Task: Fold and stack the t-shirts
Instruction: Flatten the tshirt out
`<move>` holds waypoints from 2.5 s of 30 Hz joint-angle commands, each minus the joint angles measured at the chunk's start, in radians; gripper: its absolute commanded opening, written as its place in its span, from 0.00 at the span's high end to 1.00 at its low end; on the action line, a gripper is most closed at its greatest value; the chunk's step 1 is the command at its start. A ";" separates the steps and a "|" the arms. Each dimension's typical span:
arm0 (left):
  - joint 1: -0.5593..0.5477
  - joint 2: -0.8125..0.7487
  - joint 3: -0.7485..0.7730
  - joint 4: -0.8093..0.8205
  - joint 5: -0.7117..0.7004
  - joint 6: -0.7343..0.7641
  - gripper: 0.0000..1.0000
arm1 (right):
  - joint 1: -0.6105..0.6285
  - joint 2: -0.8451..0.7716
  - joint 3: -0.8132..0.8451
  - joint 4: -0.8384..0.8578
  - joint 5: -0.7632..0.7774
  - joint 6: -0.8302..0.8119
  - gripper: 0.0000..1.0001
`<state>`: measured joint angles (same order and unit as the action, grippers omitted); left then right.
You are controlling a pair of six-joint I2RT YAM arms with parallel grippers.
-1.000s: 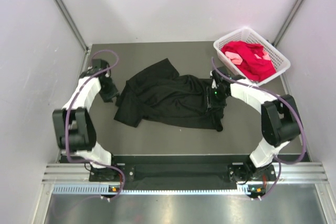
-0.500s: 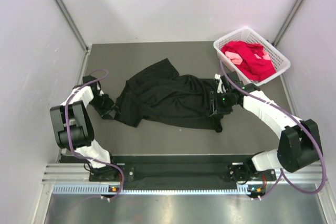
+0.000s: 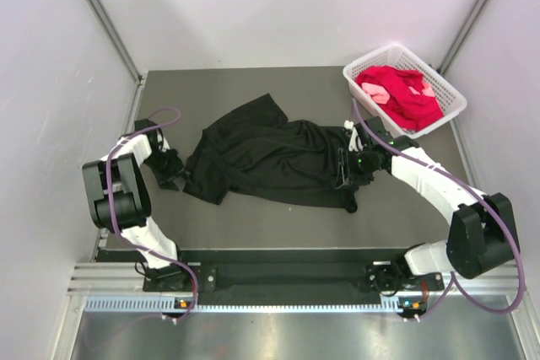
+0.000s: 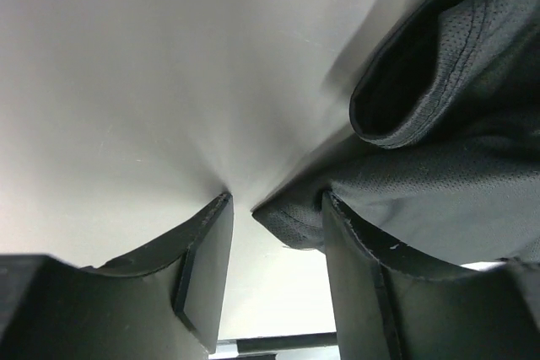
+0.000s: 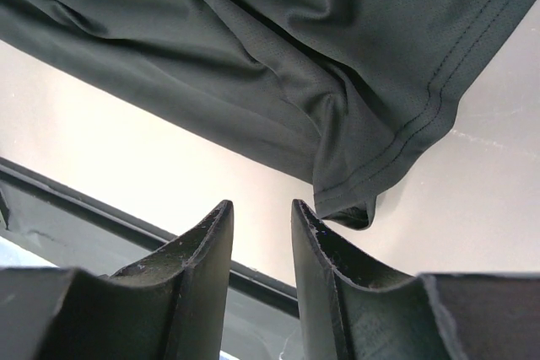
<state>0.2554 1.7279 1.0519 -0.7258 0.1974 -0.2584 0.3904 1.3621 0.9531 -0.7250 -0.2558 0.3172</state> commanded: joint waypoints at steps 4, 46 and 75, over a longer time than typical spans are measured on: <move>-0.019 0.021 -0.024 0.045 0.034 0.036 0.53 | 0.005 -0.017 0.009 0.029 -0.008 -0.017 0.66; -0.054 -0.010 -0.043 -0.029 -0.070 -0.090 0.82 | -0.030 -0.084 -0.109 -0.030 0.170 0.095 0.54; -0.134 -0.172 -0.067 -0.046 -0.026 -0.159 1.00 | -0.024 -0.057 -0.228 0.098 0.084 0.068 0.44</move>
<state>0.1280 1.5818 0.9745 -0.7784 0.1497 -0.4118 0.3519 1.3079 0.6907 -0.6704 -0.1921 0.4046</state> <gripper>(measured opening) 0.026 0.550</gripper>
